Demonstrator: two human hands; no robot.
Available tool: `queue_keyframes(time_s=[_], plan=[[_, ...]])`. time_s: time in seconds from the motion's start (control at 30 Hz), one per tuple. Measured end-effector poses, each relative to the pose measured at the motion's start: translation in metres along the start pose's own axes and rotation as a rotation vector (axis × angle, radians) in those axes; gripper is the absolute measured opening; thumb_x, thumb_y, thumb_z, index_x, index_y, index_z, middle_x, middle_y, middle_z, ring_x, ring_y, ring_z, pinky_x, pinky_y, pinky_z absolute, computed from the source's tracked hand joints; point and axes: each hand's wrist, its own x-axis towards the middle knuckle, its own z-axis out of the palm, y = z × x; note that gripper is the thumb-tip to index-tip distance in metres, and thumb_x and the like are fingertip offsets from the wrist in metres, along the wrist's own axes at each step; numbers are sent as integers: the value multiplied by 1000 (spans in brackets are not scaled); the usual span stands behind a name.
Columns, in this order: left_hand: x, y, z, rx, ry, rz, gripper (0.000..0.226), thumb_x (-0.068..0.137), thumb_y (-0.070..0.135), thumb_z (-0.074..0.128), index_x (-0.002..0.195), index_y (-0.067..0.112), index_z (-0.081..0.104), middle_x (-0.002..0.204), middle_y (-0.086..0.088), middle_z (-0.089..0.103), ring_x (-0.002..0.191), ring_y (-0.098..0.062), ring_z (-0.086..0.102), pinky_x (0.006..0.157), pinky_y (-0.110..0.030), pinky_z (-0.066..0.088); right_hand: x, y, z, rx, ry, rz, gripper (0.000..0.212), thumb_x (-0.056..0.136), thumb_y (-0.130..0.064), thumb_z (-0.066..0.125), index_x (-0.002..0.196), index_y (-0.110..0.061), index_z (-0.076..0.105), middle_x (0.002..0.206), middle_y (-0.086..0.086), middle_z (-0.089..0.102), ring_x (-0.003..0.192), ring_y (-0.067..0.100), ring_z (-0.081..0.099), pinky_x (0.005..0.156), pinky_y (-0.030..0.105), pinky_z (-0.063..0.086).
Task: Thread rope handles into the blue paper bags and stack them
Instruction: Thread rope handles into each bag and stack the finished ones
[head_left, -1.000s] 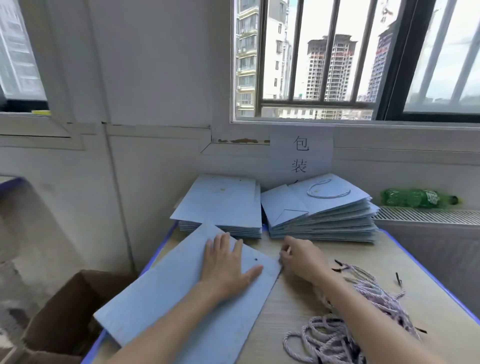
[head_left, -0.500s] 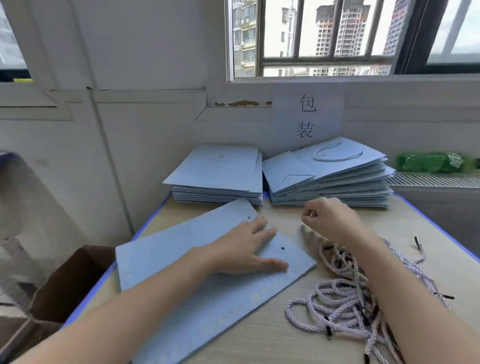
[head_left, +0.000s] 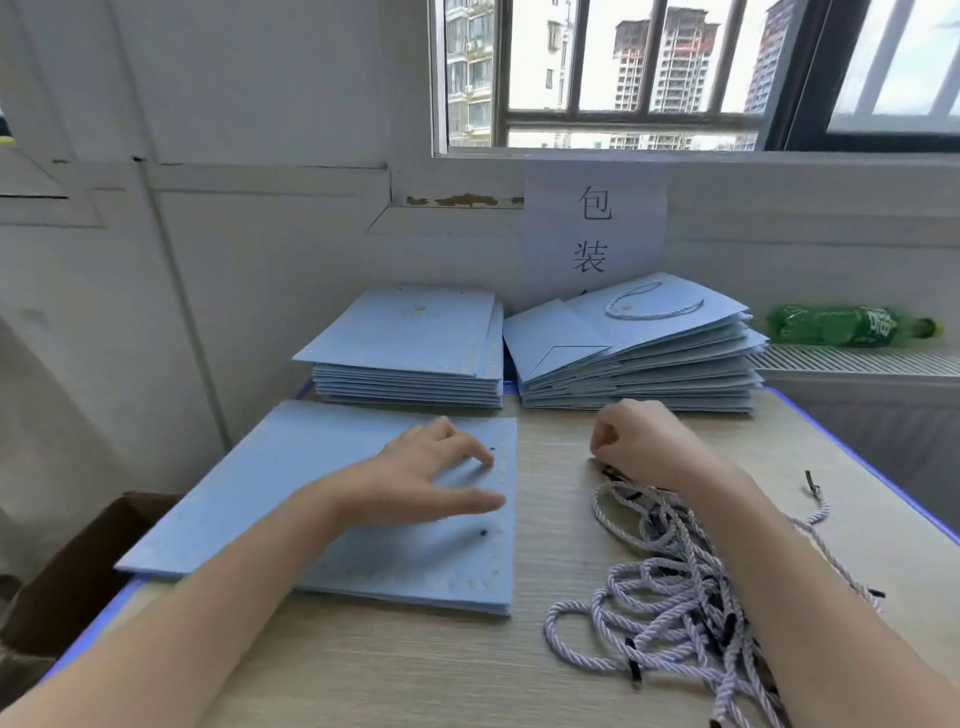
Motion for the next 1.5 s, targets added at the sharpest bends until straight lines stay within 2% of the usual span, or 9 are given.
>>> queue_keyframes(time_s=[0.1, 0.2, 0.3, 0.67, 0.83, 1.03, 1.23, 1.37, 1.5], plan=[[-5, 16, 14, 242, 132, -52, 78, 68, 82, 36, 128, 32, 42, 115, 9, 33, 112, -10, 33, 108, -37, 26, -6, -23, 3, 199, -25, -189, 17, 87, -7, 56, 83, -20, 65, 74, -13, 59, 73, 8, 56, 61, 13, 44], [-8, 18, 18, 261, 99, -64, 78, 72, 80, 45, 131, 30, 36, 120, 8, 29, 116, -12, 32, 114, -45, 14, -8, -24, 0, 326, 44, -181, 20, 86, -3, 56, 84, -20, 67, 76, -10, 62, 69, 5, 56, 59, 11, 45], [-7, 13, 13, 221, 66, -65, 67, 81, 66, 53, 134, 30, 34, 128, 9, 29, 121, -12, 34, 115, -47, 11, -9, -15, -4, 213, 128, -133, 20, 85, -2, 55, 90, -17, 68, 86, -4, 62, 74, 6, 53, 56, 8, 38], [-6, -4, 7, 61, 33, -30, 69, 87, 63, 43, 145, 29, 26, 155, 13, 20, 144, -4, 9, 119, -43, -2, -19, -26, 0, 105, -130, -239, 6, 80, -28, 71, 81, -25, 65, 82, -15, 60, 68, -3, 50, 53, 9, 36], [-6, -10, 1, 85, 222, 3, 30, 96, 38, 48, 126, 35, 53, 124, 6, 40, 124, -11, 30, 108, -37, 28, -21, -36, -3, 334, 15, -290, 7, 88, -20, 64, 83, -24, 63, 76, -11, 66, 51, -3, 50, 51, 7, 38], [-9, -24, -11, 6, 32, 17, 38, 95, 20, 55, 132, 32, 52, 135, 14, 43, 128, -5, 39, 111, -26, 27, -28, -61, 14, 304, -2, -487, 15, 87, -15, 64, 88, -27, 73, 86, -5, 65, 66, 5, 51, 64, 11, 37], [-14, -19, 0, 80, -39, 48, 55, 99, 30, 45, 149, 26, 26, 158, 12, 13, 143, -1, 7, 117, -24, 1, -33, -72, 26, 250, -53, -530, 15, 89, -14, 62, 94, -21, 74, 92, -1, 62, 68, 0, 51, 67, 9, 36], [-16, -10, 9, 170, -96, 2, 85, 86, 65, 48, 152, 25, 12, 160, 9, -4, 144, -2, -11, 116, -31, -15, -33, -76, 26, 219, -83, -512, 18, 89, -10, 59, 94, -18, 73, 91, -1, 61, 74, 4, 54, 69, 9, 35], [-12, -7, 26, 159, 59, -17, 110, 51, 92, 31, 142, 30, 26, 151, 7, 15, 142, -3, 0, 118, -42, -9, -32, -79, 33, 288, -31, -469, 15, 85, -6, 62, 92, -18, 68, 74, -13, 56, 62, -6, 49, 64, 7, 37]])
